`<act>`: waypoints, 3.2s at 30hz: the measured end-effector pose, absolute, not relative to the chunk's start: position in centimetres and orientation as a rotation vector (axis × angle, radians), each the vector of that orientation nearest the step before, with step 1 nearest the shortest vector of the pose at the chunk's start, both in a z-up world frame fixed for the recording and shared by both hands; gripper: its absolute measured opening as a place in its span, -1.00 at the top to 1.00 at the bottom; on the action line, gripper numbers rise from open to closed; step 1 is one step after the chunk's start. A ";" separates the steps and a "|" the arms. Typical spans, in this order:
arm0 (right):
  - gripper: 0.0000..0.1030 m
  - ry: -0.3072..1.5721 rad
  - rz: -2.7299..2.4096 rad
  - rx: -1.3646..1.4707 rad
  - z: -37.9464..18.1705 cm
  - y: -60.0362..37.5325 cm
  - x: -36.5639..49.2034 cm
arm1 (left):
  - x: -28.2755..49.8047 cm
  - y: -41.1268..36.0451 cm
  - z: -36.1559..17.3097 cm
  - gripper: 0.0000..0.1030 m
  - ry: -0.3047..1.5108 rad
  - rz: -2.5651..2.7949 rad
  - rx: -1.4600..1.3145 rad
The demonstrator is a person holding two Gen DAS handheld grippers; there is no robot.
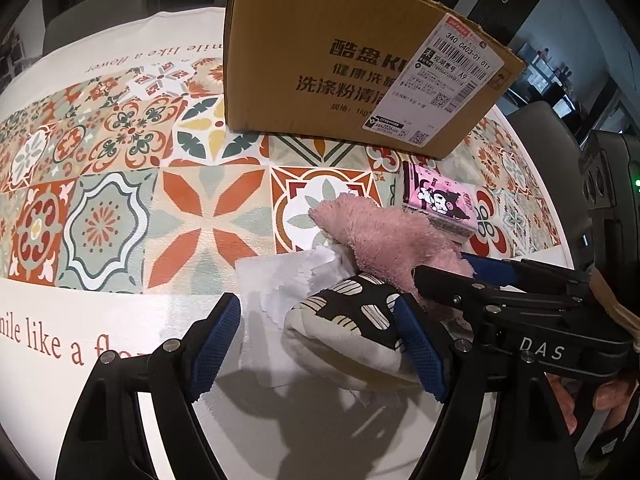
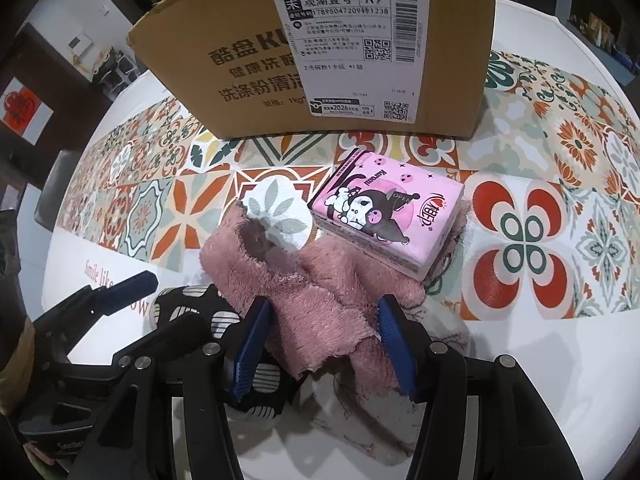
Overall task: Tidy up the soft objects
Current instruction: 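Grasp the dotted oven mitt with the left tool while the right tool grasps the pink towel, then lift mitt and towel and carry both over the box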
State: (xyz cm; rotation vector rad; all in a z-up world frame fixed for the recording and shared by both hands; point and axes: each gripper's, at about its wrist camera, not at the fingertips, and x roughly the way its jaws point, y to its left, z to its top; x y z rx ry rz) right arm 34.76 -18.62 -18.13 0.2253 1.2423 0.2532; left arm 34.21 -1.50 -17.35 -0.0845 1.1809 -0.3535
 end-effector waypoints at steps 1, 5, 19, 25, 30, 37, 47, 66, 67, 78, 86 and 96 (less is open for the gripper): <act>-0.10 1.242 0.254 0.228 -18.2 -18.6 34.8 | 34.3 -1.5 -17.5 -0.52 1.182 -0.354 -0.085; 0.02 1.232 0.262 0.226 -18.5 -18.7 34.9 | 34.3 -1.9 -17.9 -0.47 1.193 -0.369 -0.096; 0.66 1.208 0.280 0.214 -17.7 -18.4 34.4 | 33.8 -2.1 -17.3 0.15 1.176 -0.393 -0.116; 0.69 1.184 0.276 0.220 -16.7 -18.5 33.7 | 33.0 -2.0 -16.0 0.28 1.132 -0.375 -0.097; 0.69 1.163 0.277 0.231 -15.8 -18.7 33.0 | 32.2 -1.9 -14.7 0.31 1.083 -0.359 -0.063; 0.69 1.124 0.277 0.241 -14.1 -18.8 32.0 | 31.2 -1.6 -12.4 0.32 1.013 -0.345 -0.034; 0.69 1.046 0.276 0.252 -10.9 -19.0 31.0 | 30.2 -1.4 -9.3 0.32 0.892 -0.299 0.022; 0.69 0.868 0.247 0.236 -5.3 -19.1 30.1 | 29.3 -1.2 -3.4 0.33 0.681 -0.209 0.064; 0.69 0.857 0.245 0.238 -4.9 -19.2 30.1 | 29.4 -1.2 -3.1 0.33 0.670 -0.209 0.063; 0.69 0.741 0.223 0.231 -1.3 -19.5 29.7 | 29.4 -1.3 0.0 0.33 0.545 -0.198 0.081; 0.69 0.660 0.212 0.223 1.1 -19.8 30.0 | 30.2 -1.3 2.0 0.34 0.477 -0.195 0.075; 0.69 0.570 0.205 0.207 3.9 -20.1 31.2 | 32.1 -1.5 4.4 0.34 0.400 -0.197 0.077</act>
